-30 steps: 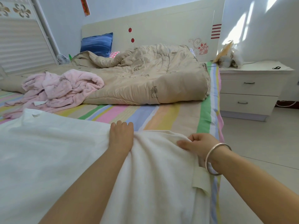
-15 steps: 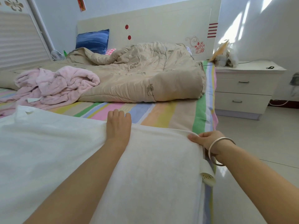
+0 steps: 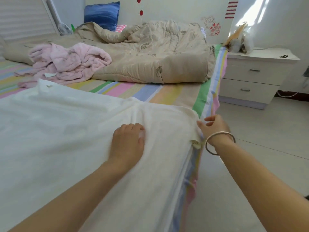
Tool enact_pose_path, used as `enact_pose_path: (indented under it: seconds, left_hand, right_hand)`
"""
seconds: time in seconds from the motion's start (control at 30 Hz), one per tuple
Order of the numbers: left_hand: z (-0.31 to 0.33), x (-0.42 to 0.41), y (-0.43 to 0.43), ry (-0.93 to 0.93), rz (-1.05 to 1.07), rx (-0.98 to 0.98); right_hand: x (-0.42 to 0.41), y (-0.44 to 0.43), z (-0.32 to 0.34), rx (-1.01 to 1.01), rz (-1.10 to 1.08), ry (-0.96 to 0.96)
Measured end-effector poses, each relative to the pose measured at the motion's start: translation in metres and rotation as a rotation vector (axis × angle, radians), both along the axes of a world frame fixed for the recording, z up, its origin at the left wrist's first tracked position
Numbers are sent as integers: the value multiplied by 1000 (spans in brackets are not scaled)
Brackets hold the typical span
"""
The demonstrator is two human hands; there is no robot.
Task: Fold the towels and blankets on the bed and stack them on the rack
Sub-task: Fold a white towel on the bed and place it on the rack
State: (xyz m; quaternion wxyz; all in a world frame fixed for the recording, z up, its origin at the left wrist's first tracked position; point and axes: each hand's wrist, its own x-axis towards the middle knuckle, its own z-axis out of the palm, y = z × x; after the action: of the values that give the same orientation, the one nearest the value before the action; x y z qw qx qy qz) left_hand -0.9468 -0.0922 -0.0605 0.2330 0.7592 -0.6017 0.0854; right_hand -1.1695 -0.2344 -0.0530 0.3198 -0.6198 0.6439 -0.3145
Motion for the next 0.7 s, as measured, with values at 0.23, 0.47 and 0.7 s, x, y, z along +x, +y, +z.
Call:
enact_pose_path:
  seconds: [0.23,0.47,0.7]
  left_hand:
    - [43,-68,158,388,-81,-88]
    - [43,-101,279,186,20,180]
    - [41,-106,327,-93,7,359]
  right_hand:
    - [-7,165,4,370,239,-289]
    - [-4,240,16,691,296,-424]
    - [13,267,24,685,275,-476]
